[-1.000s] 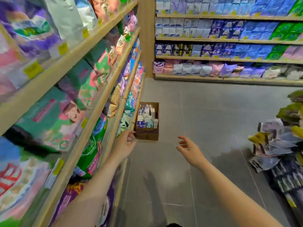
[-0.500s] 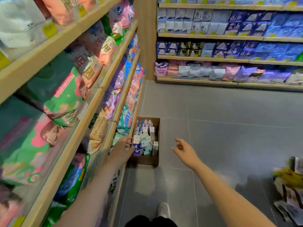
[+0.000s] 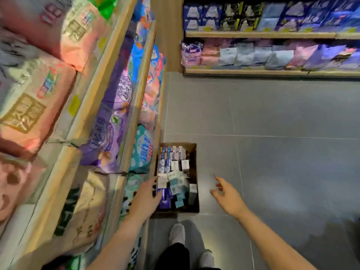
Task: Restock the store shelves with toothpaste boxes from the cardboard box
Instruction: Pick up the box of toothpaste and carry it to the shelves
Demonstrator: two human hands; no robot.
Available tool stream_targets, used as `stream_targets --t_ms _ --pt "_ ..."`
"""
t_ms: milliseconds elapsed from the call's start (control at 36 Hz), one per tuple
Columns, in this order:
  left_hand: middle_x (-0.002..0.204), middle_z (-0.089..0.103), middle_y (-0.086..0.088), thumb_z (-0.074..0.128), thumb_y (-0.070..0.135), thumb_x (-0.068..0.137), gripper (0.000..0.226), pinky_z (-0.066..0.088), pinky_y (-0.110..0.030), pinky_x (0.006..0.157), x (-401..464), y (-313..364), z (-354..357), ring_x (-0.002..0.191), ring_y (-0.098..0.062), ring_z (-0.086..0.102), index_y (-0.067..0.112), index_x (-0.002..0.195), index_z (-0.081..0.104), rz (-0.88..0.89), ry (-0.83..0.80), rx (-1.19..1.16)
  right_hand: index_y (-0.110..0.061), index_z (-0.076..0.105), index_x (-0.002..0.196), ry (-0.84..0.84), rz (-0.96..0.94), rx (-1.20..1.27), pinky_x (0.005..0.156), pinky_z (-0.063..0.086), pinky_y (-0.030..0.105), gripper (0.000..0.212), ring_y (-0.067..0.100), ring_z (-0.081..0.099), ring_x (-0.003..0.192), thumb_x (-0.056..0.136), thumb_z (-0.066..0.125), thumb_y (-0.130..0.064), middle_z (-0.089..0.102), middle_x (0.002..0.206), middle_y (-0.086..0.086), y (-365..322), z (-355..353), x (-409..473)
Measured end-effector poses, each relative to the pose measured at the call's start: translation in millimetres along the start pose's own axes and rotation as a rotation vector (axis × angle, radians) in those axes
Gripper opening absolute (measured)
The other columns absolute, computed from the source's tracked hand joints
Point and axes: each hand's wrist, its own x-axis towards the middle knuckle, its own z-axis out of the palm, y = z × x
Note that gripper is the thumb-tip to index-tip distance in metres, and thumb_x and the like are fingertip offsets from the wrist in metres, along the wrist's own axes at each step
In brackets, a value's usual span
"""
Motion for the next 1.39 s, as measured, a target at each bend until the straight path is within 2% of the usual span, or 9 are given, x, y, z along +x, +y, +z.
stream_targets --t_ms 250,361,500,583,667,861,972,1056,1389 --pt "0.144 0.035 -0.002 0.054 0.024 0.092 0.061 0.027 -0.028 0.107 152.7 -97.4 95.5 0.132 -0.017 0.031 0.024 0.146 0.026 -0.09 -0.007 0.15 -0.032 0.017 0.147 -0.1 0.081 -0.038 0.1 0.04 0.032 0.063 0.023 0.048 0.12 0.094 0.051 -0.031 0.044 0.134 0.011 76.5 104.4 171.1" --pt "0.151 0.025 -0.004 0.054 0.02 0.092 0.068 0.024 -0.033 0.11 204.1 -154.3 140.7 0.137 -0.023 0.025 0.027 0.148 0.017 -0.139 -0.037 0.184 -0.032 0.01 0.149 -0.141 0.098 -0.059 0.095 0.037 0.026 0.067 0.024 0.049 0.118 0.095 0.05 -0.027 0.043 0.134 0.011 121.2 155.7 226.4" --pt "0.154 0.018 -0.01 0.051 0.035 0.092 0.079 0.04 -0.044 0.099 254.7 -214.8 184.5 0.13 -0.032 0.039 0.036 0.147 -0.005 -0.222 -0.098 0.329 -0.031 -0.004 0.149 -0.164 0.1 -0.192 0.095 0.041 0.032 0.074 0.026 0.05 0.114 0.095 0.047 -0.027 0.042 0.135 0.009 170.6 202.3 277.0" --pt "0.12 0.056 -0.016 0.044 0.026 0.095 0.079 0.049 -0.034 0.067 276.4 -233.2 198.9 0.084 -0.028 0.06 0.039 0.145 -0.016 -0.212 -0.087 0.333 -0.026 -0.013 0.147 -0.142 0.082 -0.409 0.087 0.046 0.037 0.075 0.028 0.053 0.105 0.096 0.041 -0.029 0.047 0.128 0.011 186.0 222.3 304.2" --pt "0.077 0.062 -0.012 0.037 0.017 0.097 0.076 0.042 -0.029 0.052 292.2 -237.2 203.9 0.056 -0.021 0.05 0.03 0.145 -0.019 -0.225 -0.02 0.413 -0.028 -0.029 0.14 -0.093 0.101 -0.559 0.071 0.047 0.035 0.091 0.024 0.057 0.087 0.091 0.046 -0.016 0.055 0.107 0.008 186.9 229.3 318.0" --pt "0.081 0.069 -0.01 0.04 0.004 0.093 0.082 0.049 -0.032 0.053 306.3 -235.3 206.6 0.057 -0.022 0.059 0.009 0.141 -0.026 -0.277 -0.044 0.6 -0.043 -0.049 0.12 -0.077 0.105 -0.496 0.063 0.053 0.033 0.111 0.017 0.058 0.064 0.086 0.05 -0.009 0.051 0.073 0.001 191.3 222.3 319.0" --pt "0.061 0.053 0.0 0.041 0.005 0.092 0.094 0.042 -0.029 0.047 301.3 -234.5 205.8 0.046 -0.018 0.048 0.024 0.126 -0.045 -0.211 -0.047 0.63 -0.043 -0.044 0.126 -0.021 0.096 -0.45 0.056 0.049 0.032 0.108 0.015 0.055 0.058 0.087 0.05 -0.01 0.051 0.07 0.001 190.5 221.0 316.3" --pt "0.052 0.042 0.004 0.041 0.011 0.095 0.091 0.03 -0.024 0.039 300.8 -232.7 207.1 0.04 -0.013 0.041 0.025 0.13 -0.042 -0.209 -0.023 0.597 -0.043 -0.045 0.127 -0.008 0.122 -0.436 0.058 0.053 0.034 0.108 0.016 0.056 0.059 0.087 0.051 -0.012 0.052 0.074 0.002 190.6 223.1 317.5" --pt "0.056 0.046 0.003 0.04 0.008 0.095 0.09 0.026 -0.022 0.036 306.9 -238.9 206.5 0.042 -0.01 0.041 0.02 0.127 -0.044 -0.171 -0.019 0.647 -0.042 -0.049 0.122 -0.033 0.076 -0.404 0.062 0.052 0.034 0.107 0.017 0.057 0.058 0.088 0.05 -0.016 0.05 0.064 0.001 193.9 219.7 325.8"
